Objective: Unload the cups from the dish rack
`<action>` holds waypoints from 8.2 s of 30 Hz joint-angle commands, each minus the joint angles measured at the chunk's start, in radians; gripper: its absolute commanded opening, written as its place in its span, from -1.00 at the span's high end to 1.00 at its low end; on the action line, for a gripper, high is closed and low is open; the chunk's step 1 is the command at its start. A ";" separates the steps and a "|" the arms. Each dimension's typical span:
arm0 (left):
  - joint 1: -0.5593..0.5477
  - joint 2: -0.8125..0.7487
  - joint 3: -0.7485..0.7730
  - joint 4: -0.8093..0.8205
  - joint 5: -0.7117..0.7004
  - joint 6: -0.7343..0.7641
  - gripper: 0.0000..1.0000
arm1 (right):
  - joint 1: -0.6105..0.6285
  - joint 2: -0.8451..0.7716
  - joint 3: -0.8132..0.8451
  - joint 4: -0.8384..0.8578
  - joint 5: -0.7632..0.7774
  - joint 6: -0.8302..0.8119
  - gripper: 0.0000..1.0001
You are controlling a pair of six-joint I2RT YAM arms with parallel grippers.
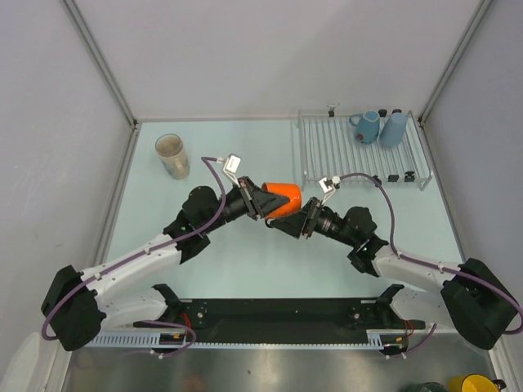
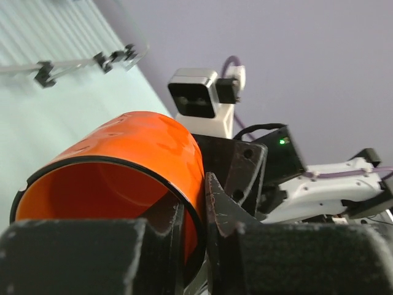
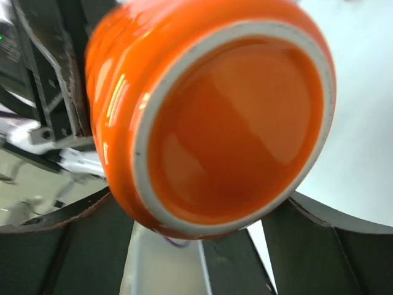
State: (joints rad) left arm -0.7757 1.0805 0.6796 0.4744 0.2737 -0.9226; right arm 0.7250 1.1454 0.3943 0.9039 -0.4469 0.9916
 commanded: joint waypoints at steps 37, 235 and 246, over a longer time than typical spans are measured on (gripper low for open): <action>0.138 0.700 0.872 -1.141 -0.559 0.711 0.99 | 0.040 -0.185 0.362 -1.224 0.829 -0.378 -0.81; 0.053 0.121 0.416 -1.047 -0.602 0.281 -1.00 | -0.678 0.414 1.074 -1.136 0.884 -0.346 1.00; 0.052 -0.046 0.252 -0.776 -0.476 0.236 -1.00 | -0.468 -0.235 0.631 -1.149 0.719 -0.217 1.00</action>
State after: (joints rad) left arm -0.7177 1.1240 1.0122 -0.5037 -0.2989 -0.6407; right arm 0.1902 1.0473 1.1076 -0.2554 0.3485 0.7166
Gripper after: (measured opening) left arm 0.996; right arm 0.725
